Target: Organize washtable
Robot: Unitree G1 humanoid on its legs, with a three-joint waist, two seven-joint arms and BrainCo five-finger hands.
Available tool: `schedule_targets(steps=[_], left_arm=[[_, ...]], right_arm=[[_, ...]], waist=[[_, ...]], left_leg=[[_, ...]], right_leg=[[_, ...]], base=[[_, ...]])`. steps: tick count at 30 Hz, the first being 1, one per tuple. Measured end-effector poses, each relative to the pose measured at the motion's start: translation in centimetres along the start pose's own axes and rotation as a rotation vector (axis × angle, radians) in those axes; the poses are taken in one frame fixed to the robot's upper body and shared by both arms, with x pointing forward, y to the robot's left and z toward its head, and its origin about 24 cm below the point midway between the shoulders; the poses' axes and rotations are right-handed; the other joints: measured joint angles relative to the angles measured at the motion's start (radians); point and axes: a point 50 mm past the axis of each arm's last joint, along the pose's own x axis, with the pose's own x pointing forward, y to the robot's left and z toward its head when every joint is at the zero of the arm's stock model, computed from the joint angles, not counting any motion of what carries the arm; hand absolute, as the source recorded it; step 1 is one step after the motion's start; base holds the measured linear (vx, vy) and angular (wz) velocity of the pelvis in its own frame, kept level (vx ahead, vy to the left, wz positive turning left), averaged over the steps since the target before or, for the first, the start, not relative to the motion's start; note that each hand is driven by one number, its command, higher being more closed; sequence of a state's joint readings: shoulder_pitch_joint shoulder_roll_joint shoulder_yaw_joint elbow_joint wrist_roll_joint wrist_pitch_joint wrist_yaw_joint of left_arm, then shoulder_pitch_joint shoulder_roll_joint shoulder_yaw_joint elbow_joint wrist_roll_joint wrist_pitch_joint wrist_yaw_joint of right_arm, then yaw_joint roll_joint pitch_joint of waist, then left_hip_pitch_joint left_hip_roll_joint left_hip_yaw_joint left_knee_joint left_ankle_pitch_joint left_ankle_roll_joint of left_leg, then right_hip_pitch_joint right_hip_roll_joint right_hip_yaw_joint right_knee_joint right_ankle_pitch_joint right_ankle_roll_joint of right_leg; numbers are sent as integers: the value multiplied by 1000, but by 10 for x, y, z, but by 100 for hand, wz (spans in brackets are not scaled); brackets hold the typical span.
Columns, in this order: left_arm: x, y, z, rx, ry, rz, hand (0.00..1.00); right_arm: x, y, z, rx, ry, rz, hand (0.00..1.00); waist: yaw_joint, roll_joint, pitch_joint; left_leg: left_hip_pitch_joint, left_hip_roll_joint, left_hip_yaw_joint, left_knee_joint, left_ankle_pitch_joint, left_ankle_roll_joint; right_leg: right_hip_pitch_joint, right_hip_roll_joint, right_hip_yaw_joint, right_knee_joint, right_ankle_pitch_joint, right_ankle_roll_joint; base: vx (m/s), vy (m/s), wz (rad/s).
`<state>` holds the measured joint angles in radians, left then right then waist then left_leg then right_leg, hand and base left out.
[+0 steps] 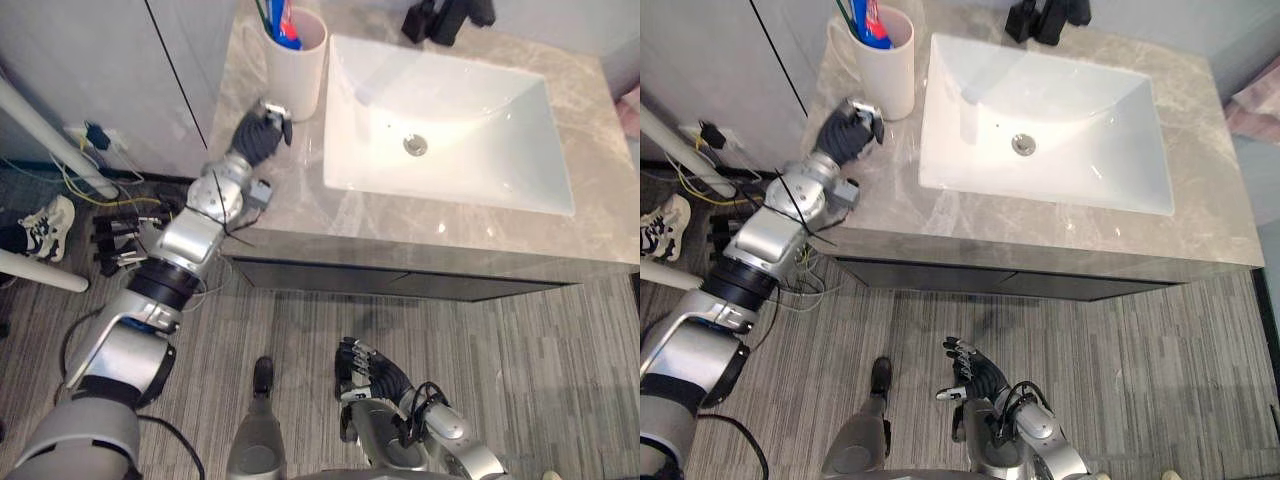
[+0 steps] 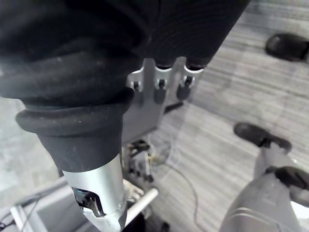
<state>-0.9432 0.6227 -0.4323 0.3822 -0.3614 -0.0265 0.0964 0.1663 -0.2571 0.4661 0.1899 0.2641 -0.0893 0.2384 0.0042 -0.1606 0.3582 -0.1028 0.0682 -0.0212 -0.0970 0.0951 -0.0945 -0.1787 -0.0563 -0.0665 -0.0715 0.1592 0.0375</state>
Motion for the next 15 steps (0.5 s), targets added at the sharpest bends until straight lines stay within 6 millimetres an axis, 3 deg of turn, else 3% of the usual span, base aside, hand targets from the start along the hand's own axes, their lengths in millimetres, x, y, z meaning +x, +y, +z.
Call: schedule_targets(steps=[8,15], left_arm=[[18,15,31,54,-79,35,100],[19,22,36,38,-98,55,100]], right_arm=[[1,-1,6,19,-46,-38,0],[1,2,4,33,-42,-37,0]], waist=[[8,-4,43],[4,-8,49]], left_leg=[[-27,0,-4,1,-1,0],[-39,-2,-5,0,-1,0]], right_leg=[[-23,1,-3,-6,1,-2],[-36,0,-4,-4,1,-2]], base=[[15,-3,0],[0,0,0]])
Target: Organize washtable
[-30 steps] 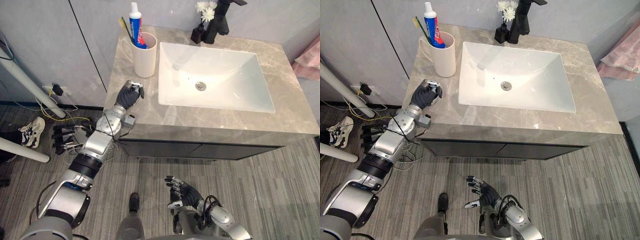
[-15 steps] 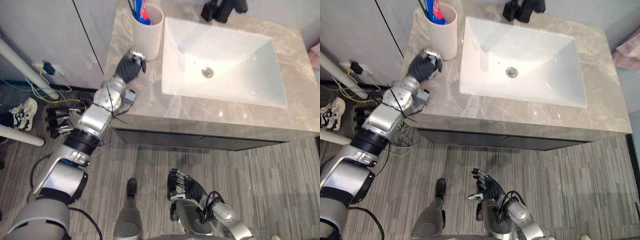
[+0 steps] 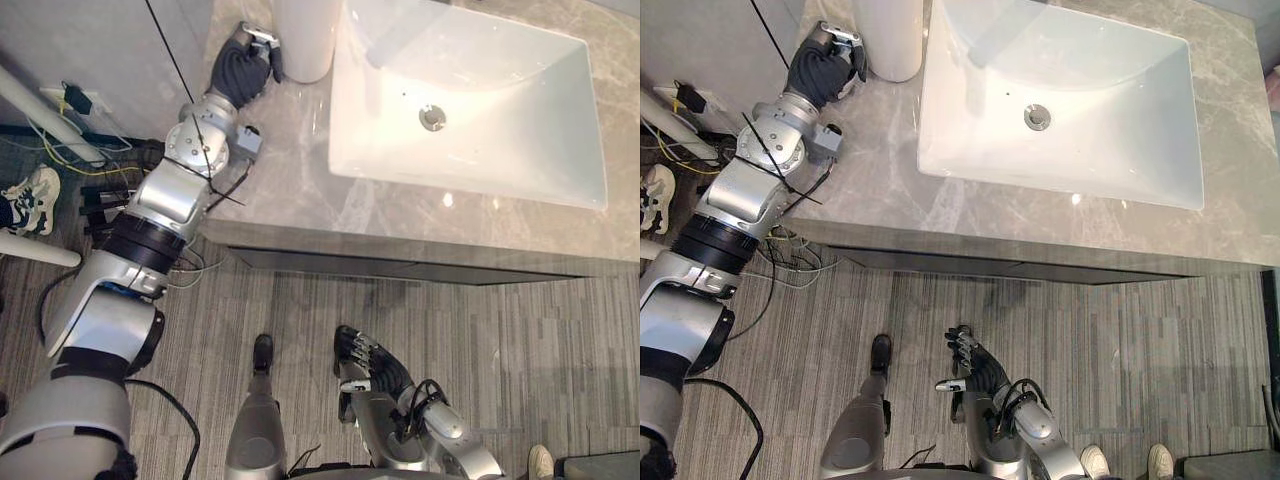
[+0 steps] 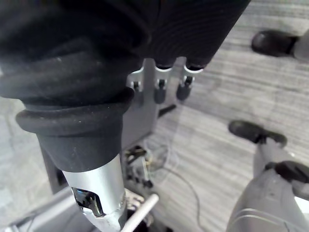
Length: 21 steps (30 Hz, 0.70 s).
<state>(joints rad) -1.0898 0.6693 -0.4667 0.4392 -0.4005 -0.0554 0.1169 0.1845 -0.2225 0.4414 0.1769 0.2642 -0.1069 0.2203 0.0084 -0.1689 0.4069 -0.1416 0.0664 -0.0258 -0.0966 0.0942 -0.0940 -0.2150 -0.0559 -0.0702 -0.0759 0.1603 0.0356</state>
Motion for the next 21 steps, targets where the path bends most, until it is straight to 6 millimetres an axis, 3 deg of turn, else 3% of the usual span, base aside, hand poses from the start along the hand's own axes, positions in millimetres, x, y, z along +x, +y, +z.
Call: schedule_targets(steps=[7,13,21], left_arm=[[0,2,1,-4,-7,21,100],[12,15,14,-3,-27,64,100],[15,16,10,6,6,59,100]], right_arm=[[0,0,-2,1,7,0,0],[-1,0,-11,9,44,-3,0],[0,2,-7,10,25,3,0]], waist=[[-10,-4,2],[-22,-27,13],[-22,-26,14]], left_leg=[[-3,0,1,0,0,0],[-17,-3,3,1,1,0],[7,-6,8,1,0,0]], right_leg=[[-4,0,2,2,0,0],[-21,-2,4,6,1,0],[1,-1,10,4,2,0]], base=[[0,0,0],[0,0,0],[8,3,-2]])
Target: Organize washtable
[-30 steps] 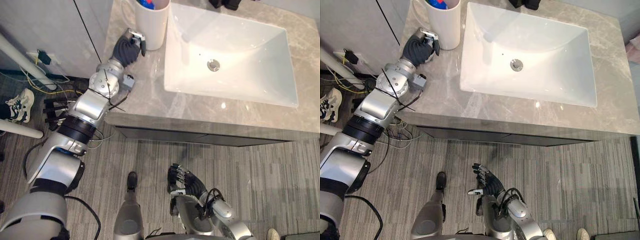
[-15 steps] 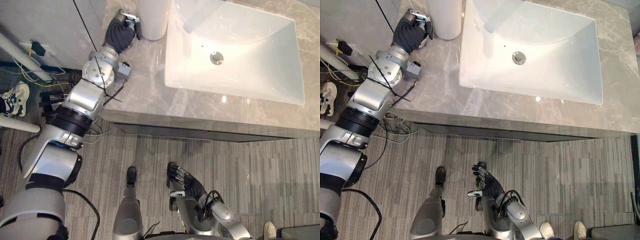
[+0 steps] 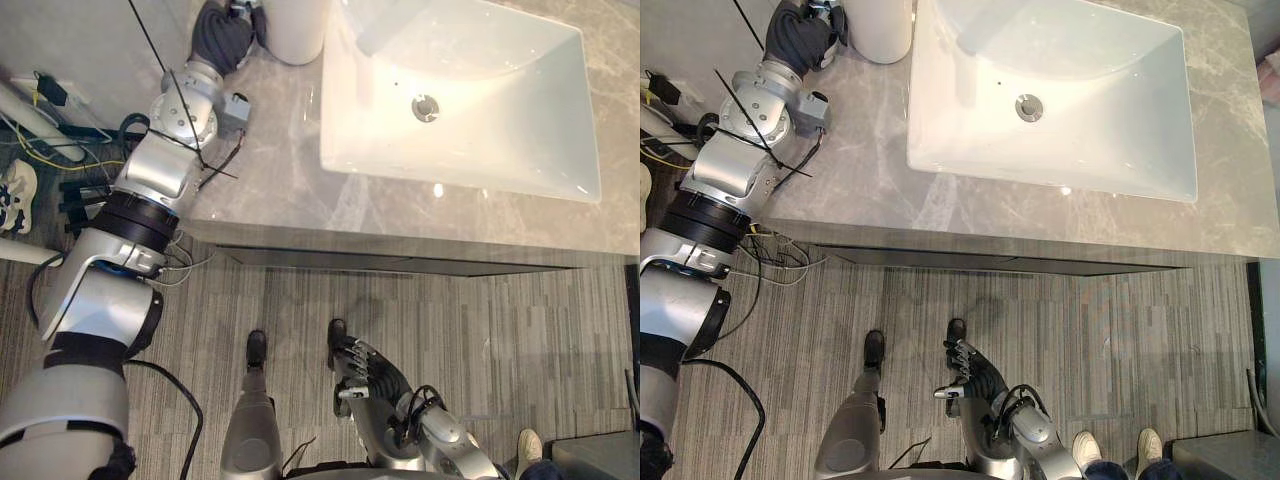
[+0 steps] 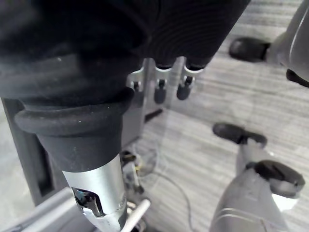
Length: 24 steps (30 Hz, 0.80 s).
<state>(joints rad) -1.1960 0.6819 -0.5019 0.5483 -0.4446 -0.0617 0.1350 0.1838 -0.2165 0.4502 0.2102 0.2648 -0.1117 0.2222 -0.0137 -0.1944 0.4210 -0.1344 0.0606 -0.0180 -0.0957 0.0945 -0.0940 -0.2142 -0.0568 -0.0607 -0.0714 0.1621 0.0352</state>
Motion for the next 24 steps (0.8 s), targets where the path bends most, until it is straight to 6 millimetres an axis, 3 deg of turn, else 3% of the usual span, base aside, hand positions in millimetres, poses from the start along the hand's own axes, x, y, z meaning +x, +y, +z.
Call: schedule_targets(steps=[8,16,24], left_arm=[[-24,-9,-23,-14,40,-64,100],[-68,-44,-72,-105,170,-133,100],[-88,-63,-97,-135,269,-178,100]], right_arm=[[2,-2,4,-17,-6,7,0],[3,1,1,-41,19,56,0],[1,-1,-10,-32,72,49,0]], waist=[[-1,13,0],[0,80,-97],[-4,81,-156]], left_leg=[[34,5,0,-7,-7,-2],[62,6,-1,-7,-4,2],[72,7,0,-8,-4,1]], right_leg=[[26,1,-3,20,-24,-3],[62,3,-16,16,-25,0],[72,0,-16,17,-36,8]], base=[[-14,-1,1],[21,-5,4],[-32,1,0]])
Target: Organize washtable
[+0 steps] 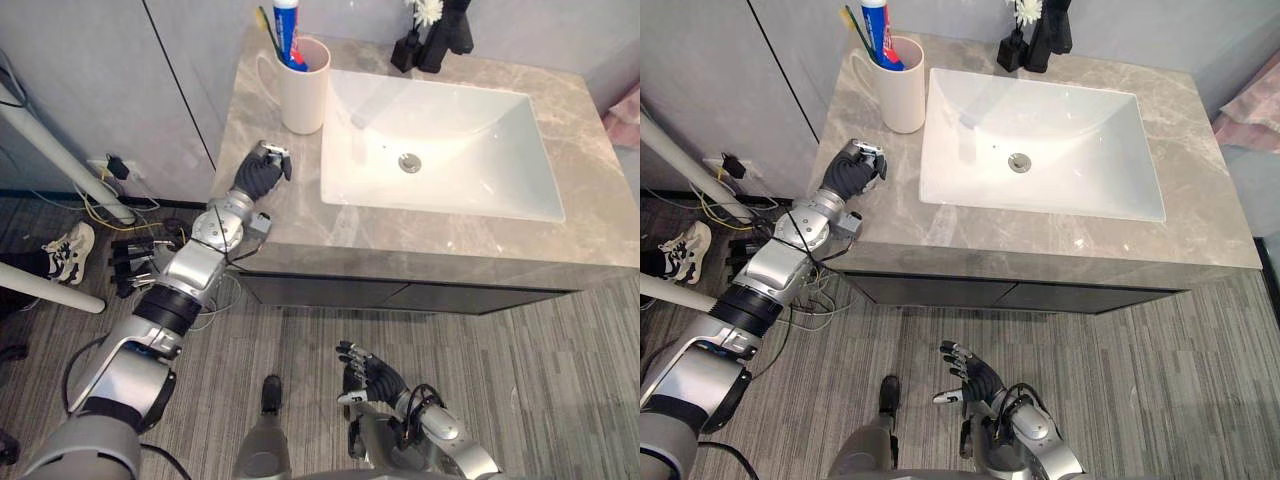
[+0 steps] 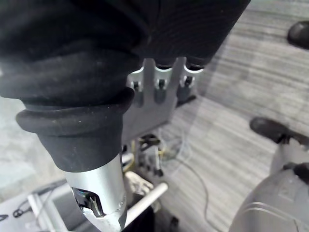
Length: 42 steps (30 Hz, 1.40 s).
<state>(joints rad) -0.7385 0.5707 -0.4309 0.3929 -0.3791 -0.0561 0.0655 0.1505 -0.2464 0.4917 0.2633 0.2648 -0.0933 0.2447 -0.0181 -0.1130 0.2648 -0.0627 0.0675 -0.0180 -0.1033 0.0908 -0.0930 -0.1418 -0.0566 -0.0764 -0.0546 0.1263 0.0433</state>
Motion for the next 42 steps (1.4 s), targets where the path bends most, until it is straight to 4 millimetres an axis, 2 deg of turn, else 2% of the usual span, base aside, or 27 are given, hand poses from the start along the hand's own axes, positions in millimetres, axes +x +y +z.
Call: schedule_targets(steps=[6,13,18,22,29,32,42], left_arm=[[-3,-4,-13,-7,49,-3,100],[10,-13,-6,10,45,-31,100],[20,-18,3,44,38,-55,100],[29,-19,17,65,3,-64,100],[47,-13,59,111,-101,-56,100],[51,-5,76,134,-143,-37,100],[59,16,111,172,-233,30,100]], right_arm=[[-3,1,-4,9,14,-3,0],[-4,1,-6,13,20,-7,0],[-5,0,-6,20,19,-17,0],[-8,-3,-7,29,17,-38,0],[-12,-7,-5,39,1,-71,0],[-12,-9,1,36,-30,-93,0],[-10,-11,6,68,-72,-131,0]], waist=[[-20,0,-32],[-23,0,-32],[-23,0,-30],[-21,6,-8],[-23,11,67],[-24,11,102],[-23,4,151]], left_leg=[[1,0,1,0,1,-2],[0,-2,5,0,2,-1],[-5,-3,13,1,3,1],[-15,-6,19,1,1,-2],[-30,-13,19,1,1,-1],[-30,-15,19,6,5,4],[-52,-16,17,7,3,7]], right_leg=[[0,-2,1,1,1,1],[-3,-5,2,-2,10,7],[-6,-6,8,-12,23,-2],[-19,-7,17,-16,22,-2],[-37,-13,23,-17,28,3],[-38,-15,23,-18,35,0],[-57,-15,20,-21,35,0]], base=[[-6,-1,-1],[0,0,0],[5,-1,-3],[-10,-1,-6],[10,-3,-4],[36,-5,-2],[20,-3,1]])
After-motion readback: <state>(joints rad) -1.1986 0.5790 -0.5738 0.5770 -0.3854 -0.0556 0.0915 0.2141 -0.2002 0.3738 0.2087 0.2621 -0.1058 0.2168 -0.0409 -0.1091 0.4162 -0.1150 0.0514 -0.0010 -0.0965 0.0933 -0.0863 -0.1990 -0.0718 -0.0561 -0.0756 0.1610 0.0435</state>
